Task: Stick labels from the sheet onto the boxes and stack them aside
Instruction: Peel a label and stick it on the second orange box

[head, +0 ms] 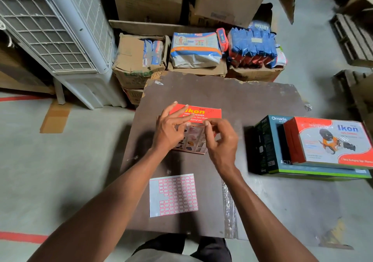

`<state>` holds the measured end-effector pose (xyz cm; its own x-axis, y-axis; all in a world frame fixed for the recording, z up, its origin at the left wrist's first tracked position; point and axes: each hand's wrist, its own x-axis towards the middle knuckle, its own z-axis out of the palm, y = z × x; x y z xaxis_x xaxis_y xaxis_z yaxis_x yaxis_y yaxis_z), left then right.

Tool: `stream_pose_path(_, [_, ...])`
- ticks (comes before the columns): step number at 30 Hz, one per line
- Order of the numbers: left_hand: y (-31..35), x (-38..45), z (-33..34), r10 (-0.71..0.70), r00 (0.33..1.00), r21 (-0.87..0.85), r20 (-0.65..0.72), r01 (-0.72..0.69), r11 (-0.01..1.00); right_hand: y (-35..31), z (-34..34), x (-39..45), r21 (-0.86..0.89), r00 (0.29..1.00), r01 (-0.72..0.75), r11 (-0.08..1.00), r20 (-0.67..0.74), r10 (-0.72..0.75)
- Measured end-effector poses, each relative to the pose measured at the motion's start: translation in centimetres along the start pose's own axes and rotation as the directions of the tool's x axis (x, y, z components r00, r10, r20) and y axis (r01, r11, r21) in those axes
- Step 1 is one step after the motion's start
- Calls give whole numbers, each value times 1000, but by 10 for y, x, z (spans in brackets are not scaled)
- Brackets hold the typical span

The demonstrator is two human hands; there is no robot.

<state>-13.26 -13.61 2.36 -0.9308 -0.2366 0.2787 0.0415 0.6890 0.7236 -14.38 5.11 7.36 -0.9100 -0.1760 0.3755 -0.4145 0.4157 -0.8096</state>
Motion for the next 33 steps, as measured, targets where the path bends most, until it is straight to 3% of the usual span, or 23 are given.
stream_pose_path(2, [0,0,1,-12,1000,-15,-2,12,1000,9,-1,16,-144,994,101,984,-13,-104])
stream_pose_path(5, [1,0,1,5,1000,-13,-14,-6,1000,26,6,26,-328,967,255,910,80,-242])
stream_pose_path(9, [4,-1,-1,-1,1000,-11,-11,0,1000,39,17,30,-398,910,412,819,219,-352])
stream_pose_path(15, [2,-4,0,-20,1000,10,4,20,1000,43,15,26,-435,867,495,752,307,-393])
stream_pose_path(22, [2,-5,-2,-19,1000,-8,11,19,1000,48,14,22,-426,849,525,737,322,-419])
stream_pose_path(27, [0,-5,-1,-22,1000,-9,16,22,1000,42,13,18,-425,897,420,802,328,-296])
stream_pose_path(30, [2,-4,-2,5,1000,-22,2,-5,1000,31,9,20,-311,936,297,903,281,-211])
stream_pose_path(33, [4,-3,-3,21,1000,-15,-3,-21,1000,29,12,26,-336,936,314,888,267,-230])
